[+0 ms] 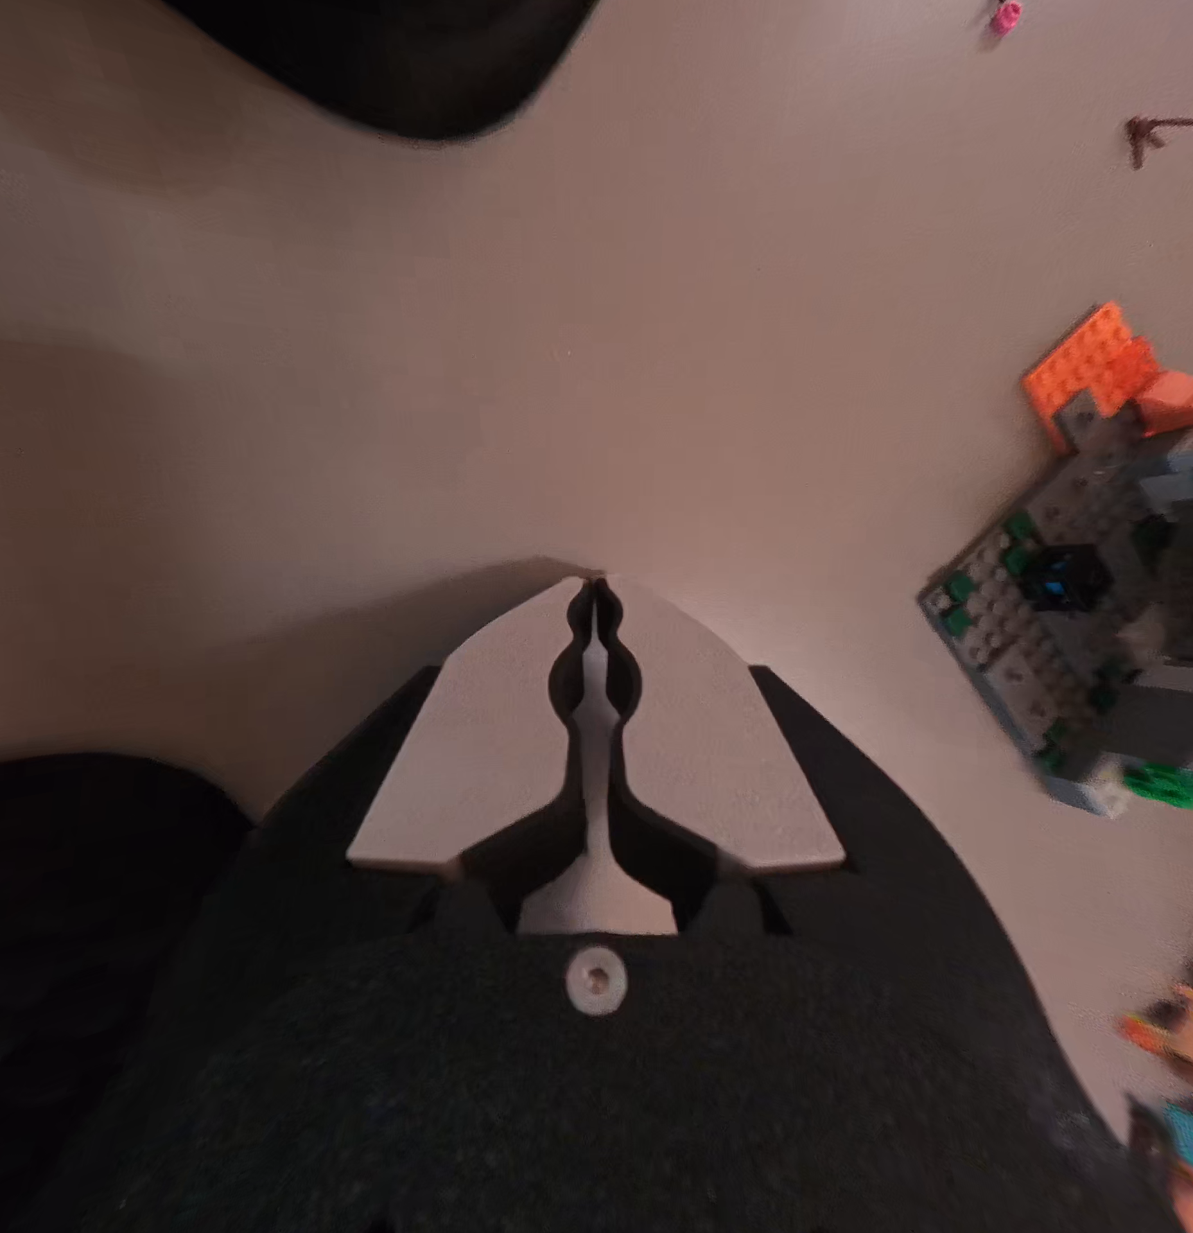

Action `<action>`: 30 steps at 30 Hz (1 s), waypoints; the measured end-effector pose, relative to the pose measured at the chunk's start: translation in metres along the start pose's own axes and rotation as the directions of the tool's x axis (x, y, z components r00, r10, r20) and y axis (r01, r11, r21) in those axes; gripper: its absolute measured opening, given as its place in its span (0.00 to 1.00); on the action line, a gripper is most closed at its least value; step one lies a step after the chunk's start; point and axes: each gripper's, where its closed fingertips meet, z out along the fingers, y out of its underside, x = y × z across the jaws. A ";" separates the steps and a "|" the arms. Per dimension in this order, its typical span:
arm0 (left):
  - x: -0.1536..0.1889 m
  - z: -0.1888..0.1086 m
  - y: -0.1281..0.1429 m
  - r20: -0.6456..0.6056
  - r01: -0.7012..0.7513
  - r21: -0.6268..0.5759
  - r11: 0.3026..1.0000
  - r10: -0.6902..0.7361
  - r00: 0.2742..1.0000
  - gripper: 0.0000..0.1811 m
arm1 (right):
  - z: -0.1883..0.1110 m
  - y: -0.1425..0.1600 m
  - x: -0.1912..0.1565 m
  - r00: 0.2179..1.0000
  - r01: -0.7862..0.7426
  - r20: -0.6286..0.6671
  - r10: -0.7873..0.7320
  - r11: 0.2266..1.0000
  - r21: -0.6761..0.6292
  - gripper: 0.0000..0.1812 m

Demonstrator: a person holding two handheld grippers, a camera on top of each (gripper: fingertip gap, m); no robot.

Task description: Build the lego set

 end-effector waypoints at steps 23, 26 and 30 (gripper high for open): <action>-0.001 -0.001 0.000 -0.017 0.032 0.008 0.999 -0.032 0.999 0.09 | -0.039 0.016 -0.063 0.487 -0.176 0.745 0.457 0.886 -0.428 0.01; -0.001 -0.001 -0.001 -0.019 0.036 0.010 0.999 -0.036 0.999 0.09 | -0.031 0.022 -0.058 0.543 -0.126 0.716 0.439 0.886 -0.447 0.01; -0.001 -0.002 -0.001 -0.023 0.037 0.010 0.999 -0.037 0.999 0.09 | -0.023 0.019 -0.039 0.621 -0.141 0.672 0.404 0.901 -0.410 0.01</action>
